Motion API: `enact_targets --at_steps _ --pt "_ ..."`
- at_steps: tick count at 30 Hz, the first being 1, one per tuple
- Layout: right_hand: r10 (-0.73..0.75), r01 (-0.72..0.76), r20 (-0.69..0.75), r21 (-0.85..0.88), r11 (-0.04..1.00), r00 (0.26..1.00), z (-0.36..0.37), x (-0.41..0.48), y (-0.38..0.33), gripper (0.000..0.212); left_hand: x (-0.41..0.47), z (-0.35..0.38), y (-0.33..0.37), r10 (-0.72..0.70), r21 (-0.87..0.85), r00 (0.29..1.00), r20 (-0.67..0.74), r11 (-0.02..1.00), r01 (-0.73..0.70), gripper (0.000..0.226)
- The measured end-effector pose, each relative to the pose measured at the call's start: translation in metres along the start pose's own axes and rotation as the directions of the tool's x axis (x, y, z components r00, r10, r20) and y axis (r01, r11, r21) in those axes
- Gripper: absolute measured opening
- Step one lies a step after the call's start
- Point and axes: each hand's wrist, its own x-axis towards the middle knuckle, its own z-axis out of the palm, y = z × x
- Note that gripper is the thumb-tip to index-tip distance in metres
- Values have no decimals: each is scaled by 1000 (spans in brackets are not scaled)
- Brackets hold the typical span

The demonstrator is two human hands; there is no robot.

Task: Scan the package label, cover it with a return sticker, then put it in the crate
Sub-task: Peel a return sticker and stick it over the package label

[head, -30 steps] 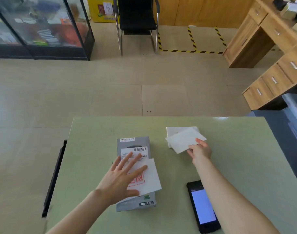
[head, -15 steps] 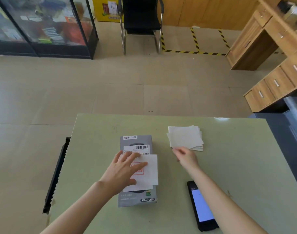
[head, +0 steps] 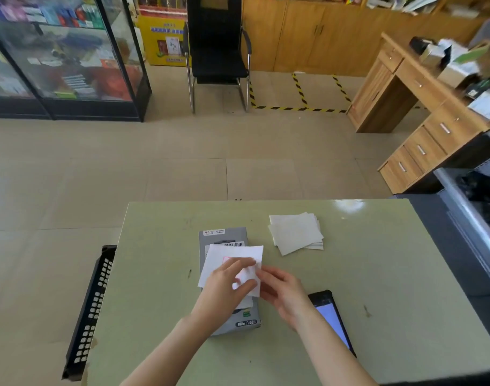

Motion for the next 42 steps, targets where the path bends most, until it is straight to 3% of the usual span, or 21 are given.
enact_targets --at_steps 6,14,24,30,42 --pt "-48 41 71 103 994 996 8 -16 -6 24 -4 -1 11 -38 -137 997 -64 990 29 33" --pt "-39 33 47 134 990 998 17 -18 -3 12 -13 -5 19 -74 -222 990 -122 974 46 44" --pt "-99 92 35 169 981 994 28 -18 0 17 -18 -2 27 -160 -343 973 -165 935 96 30" --pt "-115 116 -16 216 969 993 28 -16 -2 25 -16 -1 35 -166 -352 971 -171 931 97 29" --pt "-176 177 -19 153 972 984 26 -18 -4 15 -15 1 38 -180 -341 973 -142 932 123 30"
